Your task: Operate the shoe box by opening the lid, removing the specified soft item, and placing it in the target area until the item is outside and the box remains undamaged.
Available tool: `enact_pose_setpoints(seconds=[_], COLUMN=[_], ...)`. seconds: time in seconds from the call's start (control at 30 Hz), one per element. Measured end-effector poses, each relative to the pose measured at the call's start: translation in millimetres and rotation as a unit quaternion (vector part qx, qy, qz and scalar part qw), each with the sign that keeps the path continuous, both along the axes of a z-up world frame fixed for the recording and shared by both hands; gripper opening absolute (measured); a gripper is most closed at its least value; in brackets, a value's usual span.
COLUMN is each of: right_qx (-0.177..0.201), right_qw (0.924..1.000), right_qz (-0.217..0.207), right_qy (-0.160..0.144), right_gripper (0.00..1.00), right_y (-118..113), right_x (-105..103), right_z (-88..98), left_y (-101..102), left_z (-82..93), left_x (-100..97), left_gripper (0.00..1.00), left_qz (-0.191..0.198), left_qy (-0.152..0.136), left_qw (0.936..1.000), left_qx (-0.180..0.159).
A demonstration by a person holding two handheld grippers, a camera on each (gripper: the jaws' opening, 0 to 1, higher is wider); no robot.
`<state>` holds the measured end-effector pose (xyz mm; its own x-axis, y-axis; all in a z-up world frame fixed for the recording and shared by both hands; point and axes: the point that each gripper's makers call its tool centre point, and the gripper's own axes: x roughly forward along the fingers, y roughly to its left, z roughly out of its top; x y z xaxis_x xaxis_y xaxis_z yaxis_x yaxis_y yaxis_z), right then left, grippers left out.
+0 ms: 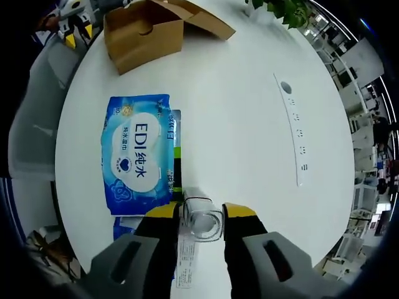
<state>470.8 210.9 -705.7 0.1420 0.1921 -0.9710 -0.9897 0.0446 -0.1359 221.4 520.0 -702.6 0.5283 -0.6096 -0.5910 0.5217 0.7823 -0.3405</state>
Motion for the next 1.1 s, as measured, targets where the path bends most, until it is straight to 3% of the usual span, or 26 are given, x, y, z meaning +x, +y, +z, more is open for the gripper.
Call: enact_pose_setpoints(seconds=[0.6,0.87,1.1], right_qx=[0.012,0.039,0.076], right_qw=[0.9979,0.9939,0.9856], right_qz=[-0.024,-0.047,-0.087], right_qy=[-0.060,-0.091,-0.124], right_gripper=[0.31,0.33,0.33], right_y=[-11.6,-20.4,-29.6], right_x=[1.2,-6.9,-17.0], right_z=[37.8,56.8,73.1], left_y=[-0.3,-0.7,-2.4], left_z=[-2.9,-7.4,-10.6], left_x=[-1.0,-3.3,-7.0], left_gripper=[0.25,0.25,0.25], left_qz=[-0.001,-0.005,-0.015], left_qy=[0.003,0.012,0.020], left_qw=[1.0000,0.9998,0.9992], left_qx=[0.008,0.016,0.031])
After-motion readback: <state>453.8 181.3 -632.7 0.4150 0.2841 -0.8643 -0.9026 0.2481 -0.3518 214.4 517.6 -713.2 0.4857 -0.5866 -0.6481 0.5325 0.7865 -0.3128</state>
